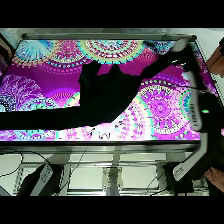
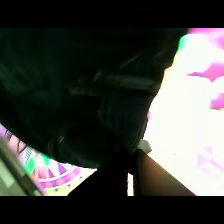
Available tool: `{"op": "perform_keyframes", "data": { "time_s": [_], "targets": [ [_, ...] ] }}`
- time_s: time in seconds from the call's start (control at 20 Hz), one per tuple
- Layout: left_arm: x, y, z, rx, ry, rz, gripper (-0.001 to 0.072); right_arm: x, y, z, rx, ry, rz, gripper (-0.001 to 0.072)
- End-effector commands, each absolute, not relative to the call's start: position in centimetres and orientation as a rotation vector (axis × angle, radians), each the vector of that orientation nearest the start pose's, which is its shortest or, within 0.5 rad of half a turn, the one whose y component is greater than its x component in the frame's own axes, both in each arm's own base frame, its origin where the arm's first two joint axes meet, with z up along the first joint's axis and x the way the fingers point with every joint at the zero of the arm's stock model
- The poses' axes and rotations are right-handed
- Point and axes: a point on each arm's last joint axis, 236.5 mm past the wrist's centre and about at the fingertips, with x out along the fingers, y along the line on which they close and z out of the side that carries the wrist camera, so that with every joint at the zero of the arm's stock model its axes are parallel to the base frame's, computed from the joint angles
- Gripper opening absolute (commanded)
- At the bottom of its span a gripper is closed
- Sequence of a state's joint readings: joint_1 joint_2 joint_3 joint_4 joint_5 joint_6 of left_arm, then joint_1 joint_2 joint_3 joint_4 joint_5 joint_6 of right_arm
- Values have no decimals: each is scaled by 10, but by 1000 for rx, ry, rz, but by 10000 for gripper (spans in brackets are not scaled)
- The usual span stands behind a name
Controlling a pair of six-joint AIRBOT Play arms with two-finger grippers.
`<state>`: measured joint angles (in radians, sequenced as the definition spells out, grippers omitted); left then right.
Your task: Fold the clothes and pants, and hang the long-sleeved shirts on hangers.
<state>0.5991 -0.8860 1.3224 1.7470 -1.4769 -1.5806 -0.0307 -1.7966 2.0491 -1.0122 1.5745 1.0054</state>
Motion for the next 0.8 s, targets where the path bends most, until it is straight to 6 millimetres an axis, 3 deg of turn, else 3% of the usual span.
{"op": "perform_keyframes", "data": {
  "time_s": [0.0,0.1,0.2,0.3,0.4,0.5,0.75],
  "targets": [
    [234,203,177,-270,1020,701,39,474,23,183,-21,957,539,13],
    [234,203,177,-295,1010,713,39,461,-19,203,-1,919,434,13],
    [235,203,178,-295,1008,714,39,446,-62,209,12,922,318,12],
    [239,206,178,-310,984,726,39,434,-95,207,51,935,237,13],
    [249,205,166,-350,1008,713,39,427,-119,194,114,960,181,12],
    [265,195,139,-419,1084,644,39,421,-131,170,163,1006,160,13],
    [326,143,67,-673,1247,325,39,413,-133,101,268,1167,166,13]
  ]
}}
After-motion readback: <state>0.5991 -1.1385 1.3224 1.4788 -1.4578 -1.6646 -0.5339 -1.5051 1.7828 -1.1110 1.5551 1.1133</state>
